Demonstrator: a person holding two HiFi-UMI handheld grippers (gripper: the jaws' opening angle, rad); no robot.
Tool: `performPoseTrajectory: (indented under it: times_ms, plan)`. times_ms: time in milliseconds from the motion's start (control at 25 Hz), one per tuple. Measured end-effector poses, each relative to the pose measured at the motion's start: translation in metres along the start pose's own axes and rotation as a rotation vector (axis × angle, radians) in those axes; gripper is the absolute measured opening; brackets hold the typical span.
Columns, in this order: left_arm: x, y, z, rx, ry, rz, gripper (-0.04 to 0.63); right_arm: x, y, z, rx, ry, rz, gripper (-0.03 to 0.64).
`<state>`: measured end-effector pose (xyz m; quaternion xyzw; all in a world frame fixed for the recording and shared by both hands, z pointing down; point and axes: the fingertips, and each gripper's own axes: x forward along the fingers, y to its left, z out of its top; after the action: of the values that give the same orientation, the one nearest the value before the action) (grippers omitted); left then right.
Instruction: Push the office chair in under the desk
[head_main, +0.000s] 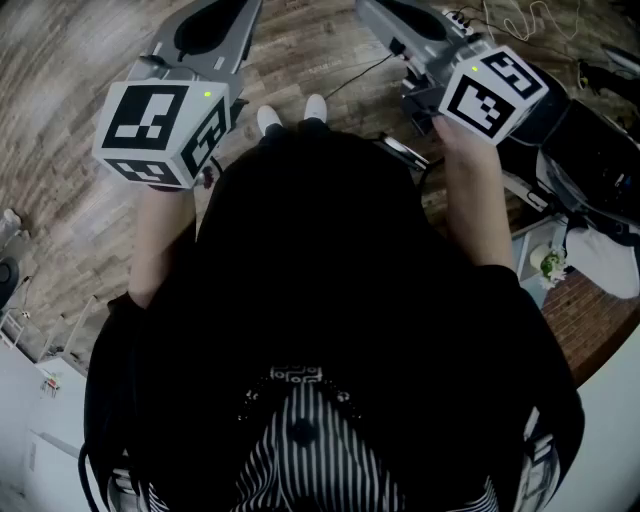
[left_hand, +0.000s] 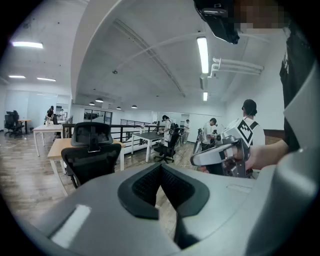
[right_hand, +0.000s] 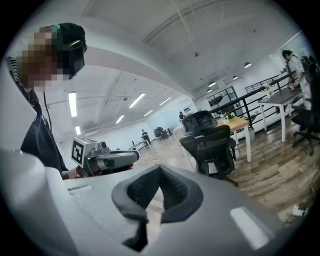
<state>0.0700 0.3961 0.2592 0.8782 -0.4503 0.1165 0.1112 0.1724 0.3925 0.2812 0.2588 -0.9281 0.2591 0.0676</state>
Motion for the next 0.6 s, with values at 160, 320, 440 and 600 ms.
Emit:
performPoseTrajectory:
  times_ms: [160, 320, 440, 600]
  plan:
    - [0.002, 0.004, 0.003, -0.005, -0.015, -0.007, 0.003, 0.007, 0.002, 0.008, -0.025, -0.009, 0.010, -0.002]
    - [-0.001, -0.009, 0.017, 0.008, -0.034, 0.001, 0.003, -0.007, 0.007, 0.016, -0.042, -0.025, 0.026, -0.002]
    - [0.002, -0.016, 0.022, 0.022, -0.049, 0.011, 0.003, -0.012, 0.005, 0.019, -0.046, -0.035, 0.051, -0.002]
    - [0.013, -0.023, 0.026, 0.030, -0.056, 0.012, 0.003, -0.016, -0.005, 0.018, -0.036, -0.030, 0.067, 0.000]
